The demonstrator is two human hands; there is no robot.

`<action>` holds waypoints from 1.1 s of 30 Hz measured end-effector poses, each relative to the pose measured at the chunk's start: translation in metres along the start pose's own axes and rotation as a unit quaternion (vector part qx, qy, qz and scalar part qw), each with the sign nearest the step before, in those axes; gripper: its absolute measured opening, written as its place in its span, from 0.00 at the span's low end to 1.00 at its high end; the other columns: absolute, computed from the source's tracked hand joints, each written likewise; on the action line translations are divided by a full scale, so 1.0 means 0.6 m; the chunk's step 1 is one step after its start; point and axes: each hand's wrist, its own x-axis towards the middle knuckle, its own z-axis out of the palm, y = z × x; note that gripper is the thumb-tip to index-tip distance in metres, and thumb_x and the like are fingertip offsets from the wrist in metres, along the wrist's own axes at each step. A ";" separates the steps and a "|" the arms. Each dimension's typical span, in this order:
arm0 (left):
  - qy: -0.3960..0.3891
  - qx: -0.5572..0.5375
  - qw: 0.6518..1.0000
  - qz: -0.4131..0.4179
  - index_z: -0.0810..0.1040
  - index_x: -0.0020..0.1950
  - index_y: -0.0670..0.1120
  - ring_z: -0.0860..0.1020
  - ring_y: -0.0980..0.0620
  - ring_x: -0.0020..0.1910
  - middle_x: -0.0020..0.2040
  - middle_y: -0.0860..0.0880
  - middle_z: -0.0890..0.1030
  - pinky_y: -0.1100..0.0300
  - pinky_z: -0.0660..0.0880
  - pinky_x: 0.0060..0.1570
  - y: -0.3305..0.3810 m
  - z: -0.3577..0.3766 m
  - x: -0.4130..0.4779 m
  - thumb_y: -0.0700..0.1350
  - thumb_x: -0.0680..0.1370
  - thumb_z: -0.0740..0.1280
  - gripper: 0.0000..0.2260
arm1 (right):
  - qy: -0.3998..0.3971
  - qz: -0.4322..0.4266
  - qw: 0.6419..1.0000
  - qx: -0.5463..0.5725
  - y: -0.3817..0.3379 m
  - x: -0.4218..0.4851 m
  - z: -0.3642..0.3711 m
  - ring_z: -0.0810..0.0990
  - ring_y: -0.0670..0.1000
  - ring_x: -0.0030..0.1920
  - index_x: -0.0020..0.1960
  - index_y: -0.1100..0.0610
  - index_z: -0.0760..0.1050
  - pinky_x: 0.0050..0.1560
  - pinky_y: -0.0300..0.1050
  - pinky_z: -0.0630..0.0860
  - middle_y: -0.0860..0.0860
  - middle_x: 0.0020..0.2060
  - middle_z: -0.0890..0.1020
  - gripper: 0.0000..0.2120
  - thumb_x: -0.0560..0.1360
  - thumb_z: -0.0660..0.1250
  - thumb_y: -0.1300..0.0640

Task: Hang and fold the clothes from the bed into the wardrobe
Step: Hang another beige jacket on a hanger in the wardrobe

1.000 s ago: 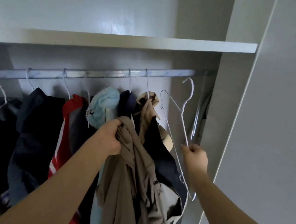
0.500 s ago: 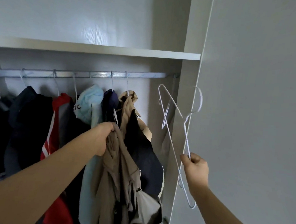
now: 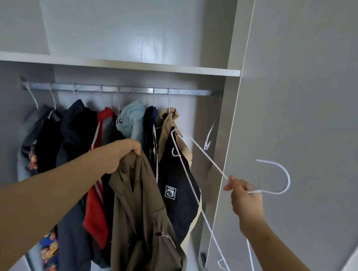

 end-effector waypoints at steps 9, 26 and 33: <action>0.048 -0.134 0.989 0.031 0.73 0.33 0.38 0.70 0.51 0.14 0.17 0.45 0.73 0.67 0.69 0.18 -0.031 -0.035 -0.031 0.39 0.78 0.62 0.13 | -0.153 0.027 0.987 -0.046 -0.025 -0.029 -0.007 0.60 0.45 0.18 0.22 0.56 0.70 0.22 0.35 0.58 0.50 0.19 0.63 0.23 0.75 0.66 0.54; -0.098 -0.033 0.929 0.356 0.80 0.42 0.48 0.78 0.58 0.39 0.37 0.51 0.80 0.63 0.74 0.45 0.016 0.028 -0.138 0.38 0.76 0.66 0.06 | -0.187 -0.023 0.982 0.005 -0.070 -0.053 0.113 0.63 0.41 0.16 0.24 0.57 0.71 0.18 0.30 0.59 0.45 0.15 0.67 0.22 0.77 0.65 0.57; 0.164 0.422 0.665 0.593 0.75 0.48 0.47 0.69 0.56 0.50 0.48 0.55 0.73 0.61 0.57 0.49 -0.013 0.013 -0.109 0.54 0.76 0.63 0.11 | -0.197 -0.106 0.975 -0.001 -0.126 -0.037 0.111 0.61 0.42 0.16 0.24 0.58 0.72 0.21 0.30 0.61 0.46 0.14 0.65 0.22 0.77 0.64 0.59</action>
